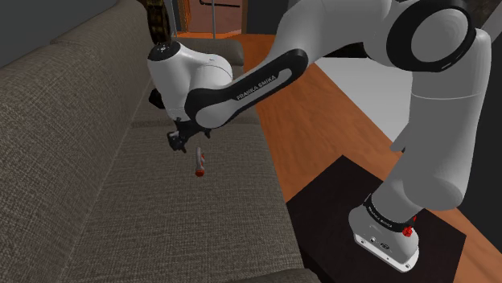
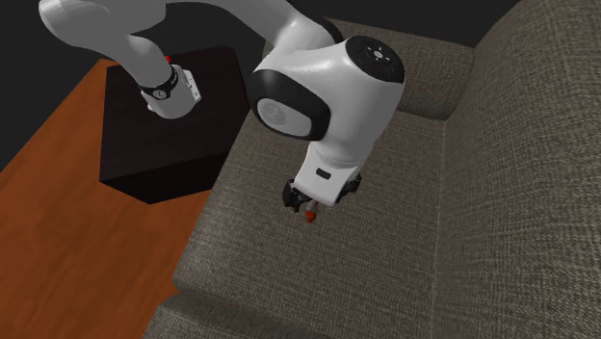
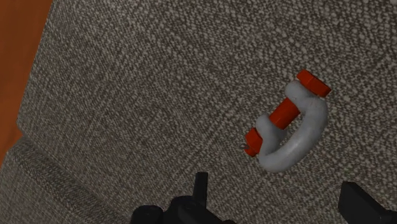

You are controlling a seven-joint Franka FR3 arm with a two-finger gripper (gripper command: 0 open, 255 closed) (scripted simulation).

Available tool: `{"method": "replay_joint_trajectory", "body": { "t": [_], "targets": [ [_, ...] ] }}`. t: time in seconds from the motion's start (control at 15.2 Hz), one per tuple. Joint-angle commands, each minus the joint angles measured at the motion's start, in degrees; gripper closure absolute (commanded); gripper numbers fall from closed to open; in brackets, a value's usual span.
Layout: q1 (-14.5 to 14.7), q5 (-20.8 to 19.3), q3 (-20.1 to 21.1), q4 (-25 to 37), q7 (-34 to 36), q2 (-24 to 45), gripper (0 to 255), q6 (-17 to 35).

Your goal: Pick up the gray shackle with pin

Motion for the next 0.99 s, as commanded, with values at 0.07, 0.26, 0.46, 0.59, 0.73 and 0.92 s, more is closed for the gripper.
{"method": "replay_joint_trajectory", "body": {
  "t": [0.07,0.26,0.46,0.59,0.73,0.92],
  "targets": [
    [0.27,-1.15,-0.59,-0.69,0.94,1.47,0,1.89],
    [0.29,-1.17,-0.6,-0.62,0.94,1.52,255,1.87],
    [0.29,-1.16,-0.6,-0.6,0.93,1.51,255,1.84],
    [0.3,-1.16,-0.6,-0.6,0.93,1.52,255,1.84],
    [0.3,-1.16,-0.59,-0.58,0.94,1.52,255,1.83],
    [0.18,-0.84,-0.43,-0.47,0.65,1.08,255,1.36]
  ]
}}
